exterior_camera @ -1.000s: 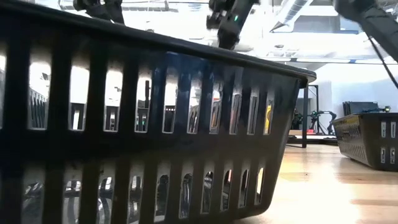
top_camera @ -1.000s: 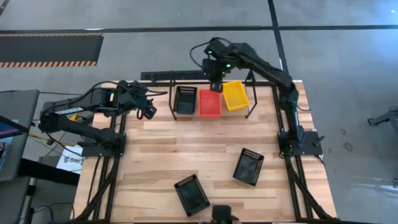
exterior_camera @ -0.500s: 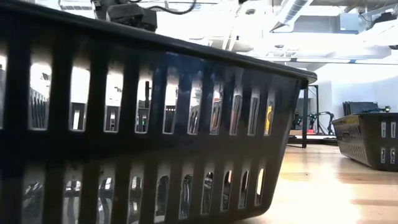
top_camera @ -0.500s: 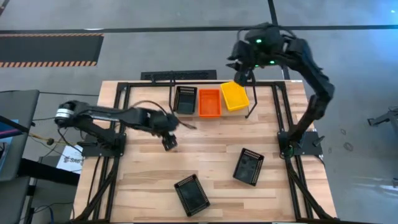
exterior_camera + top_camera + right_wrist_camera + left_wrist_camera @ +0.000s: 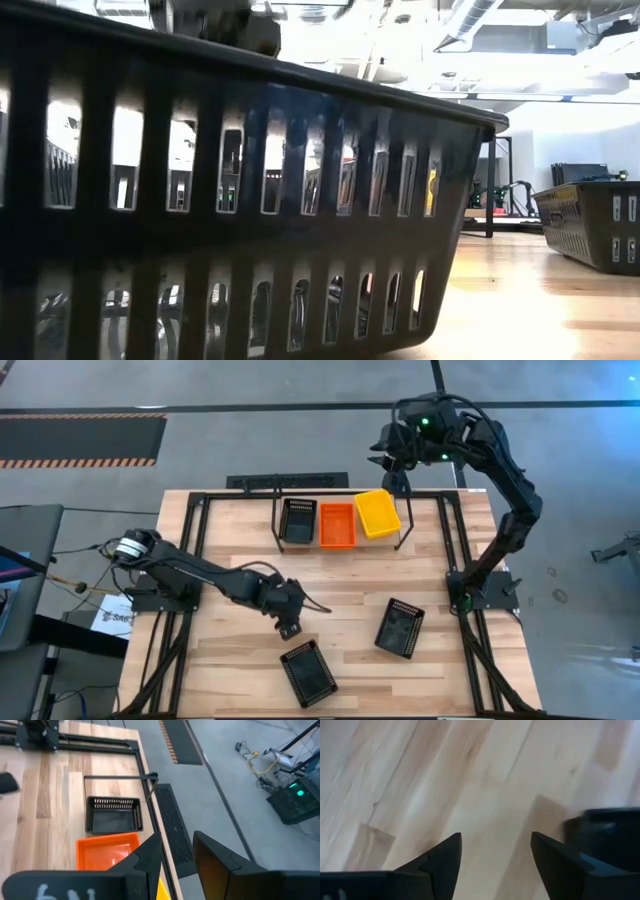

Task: Stack baskets on shelf by color
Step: Stack the left black bin on top of the other black bin on the shelf

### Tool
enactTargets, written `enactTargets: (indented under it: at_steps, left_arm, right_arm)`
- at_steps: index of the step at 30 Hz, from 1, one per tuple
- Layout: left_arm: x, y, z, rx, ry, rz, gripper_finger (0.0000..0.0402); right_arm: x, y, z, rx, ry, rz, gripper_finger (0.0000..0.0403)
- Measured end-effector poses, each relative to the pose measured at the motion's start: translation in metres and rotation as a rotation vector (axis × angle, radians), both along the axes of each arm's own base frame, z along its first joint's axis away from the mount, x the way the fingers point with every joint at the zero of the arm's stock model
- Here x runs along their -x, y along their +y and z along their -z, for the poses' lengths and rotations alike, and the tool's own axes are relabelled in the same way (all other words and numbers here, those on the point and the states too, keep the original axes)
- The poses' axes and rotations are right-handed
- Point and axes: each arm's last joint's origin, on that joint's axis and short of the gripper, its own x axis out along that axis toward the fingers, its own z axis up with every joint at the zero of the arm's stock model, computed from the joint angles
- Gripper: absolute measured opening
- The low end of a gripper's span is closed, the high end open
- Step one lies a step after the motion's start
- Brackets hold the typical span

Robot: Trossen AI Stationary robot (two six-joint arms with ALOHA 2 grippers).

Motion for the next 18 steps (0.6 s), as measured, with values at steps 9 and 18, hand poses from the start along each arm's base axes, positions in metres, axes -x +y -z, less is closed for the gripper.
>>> enactTargets:
  at_steps: [9, 18]
  left_arm:
    - [0.001, -0.032, -0.052, 0.101, -0.004, -0.064, 0.0190]
    - [0.004, -0.041, -0.054, 0.099, -0.003, -0.035, 0.0181]
  right_arm:
    - [-0.010, -0.003, 0.009, 0.004, 0.053, -0.031, 0.0133]
    - [-0.019, 0.038, 0.003, -0.006, 0.025, -0.212, 0.0134]
